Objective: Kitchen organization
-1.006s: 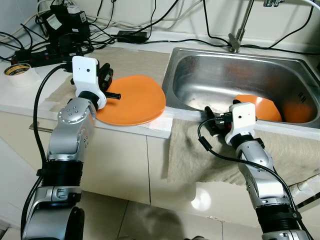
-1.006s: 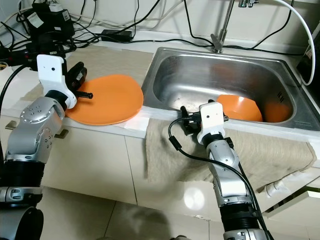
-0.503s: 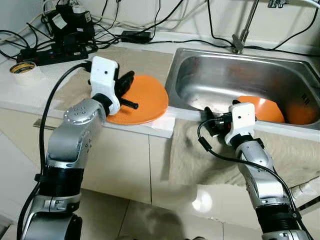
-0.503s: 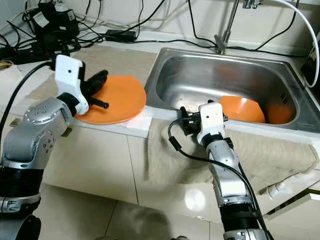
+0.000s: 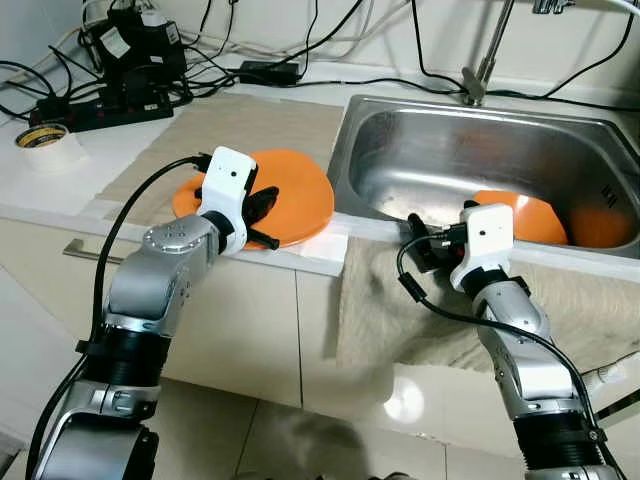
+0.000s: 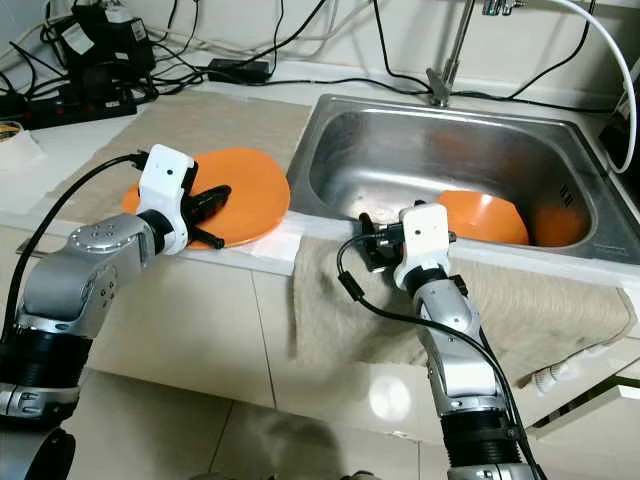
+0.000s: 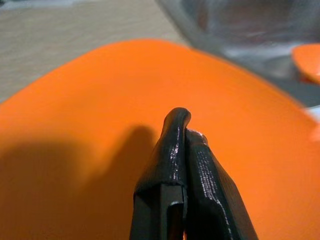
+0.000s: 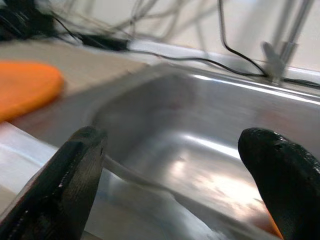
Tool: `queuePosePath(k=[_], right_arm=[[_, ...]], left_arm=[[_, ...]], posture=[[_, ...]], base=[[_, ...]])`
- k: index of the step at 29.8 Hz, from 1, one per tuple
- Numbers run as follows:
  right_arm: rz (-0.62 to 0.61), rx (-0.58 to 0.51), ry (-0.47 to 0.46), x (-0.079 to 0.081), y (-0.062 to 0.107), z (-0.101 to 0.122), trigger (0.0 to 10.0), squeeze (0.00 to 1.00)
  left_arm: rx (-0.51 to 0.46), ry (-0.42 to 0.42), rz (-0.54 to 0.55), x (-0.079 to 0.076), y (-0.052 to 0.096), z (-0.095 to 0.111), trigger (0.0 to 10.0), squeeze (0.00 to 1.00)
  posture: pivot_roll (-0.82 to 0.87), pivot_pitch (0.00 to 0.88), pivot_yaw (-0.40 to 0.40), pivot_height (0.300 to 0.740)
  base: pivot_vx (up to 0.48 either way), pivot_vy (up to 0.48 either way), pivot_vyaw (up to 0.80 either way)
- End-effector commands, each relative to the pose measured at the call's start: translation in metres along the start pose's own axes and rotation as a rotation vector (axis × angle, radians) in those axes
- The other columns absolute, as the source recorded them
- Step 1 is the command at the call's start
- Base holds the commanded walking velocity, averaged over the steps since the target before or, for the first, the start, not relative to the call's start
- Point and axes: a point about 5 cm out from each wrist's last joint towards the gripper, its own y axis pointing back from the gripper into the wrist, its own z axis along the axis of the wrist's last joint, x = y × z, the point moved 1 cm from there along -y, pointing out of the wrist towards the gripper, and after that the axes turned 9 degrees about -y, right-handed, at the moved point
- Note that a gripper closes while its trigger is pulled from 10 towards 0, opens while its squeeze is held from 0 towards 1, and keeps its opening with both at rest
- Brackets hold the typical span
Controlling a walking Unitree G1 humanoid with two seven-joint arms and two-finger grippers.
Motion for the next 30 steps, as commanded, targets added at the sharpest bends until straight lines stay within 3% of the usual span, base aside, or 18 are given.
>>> queuePosePath(k=[1, 8, 17, 30], right_arm=[[0.036, -0.012, -0.033, 0.001, 0.001, 0.014, 10.0, 0.0], [0.119, 0.022, -0.076, -0.006, 0.005, 0.036, 10.0, 0.0], [0.245, 0.108, -0.171, 0.007, 0.014, 0.038, 10.0, 0.0], [0.288, 0.154, -0.214, 0.016, 0.02, 0.038, 10.0, 0.0]], left_arm=[[0.001, -0.014, 0.019, 0.008, -0.001, 0.003, 10.0, 0.0], [0.023, -0.023, 0.026, 0.015, -0.01, 0.0, 10.0, 0.0], [0.045, -0.037, 0.017, 0.018, -0.024, 0.001, 10.0, 0.0], [0.17, -0.003, -0.034, 0.016, -0.036, -0.018, 10.0, 0.0]], posture=[[0.0, 0.0, 0.002, 0.728], [-0.02, 0.0, 0.006, 0.728], [-0.03, 0.0, 0.013, 0.728], [-0.04, 0.0, 0.02, 0.728]], base=[[0.0, 0.0, 0.0], [0.0, 0.0, 0.0], [0.0, 0.0, 0.0], [0.0, 0.0, 0.0]])
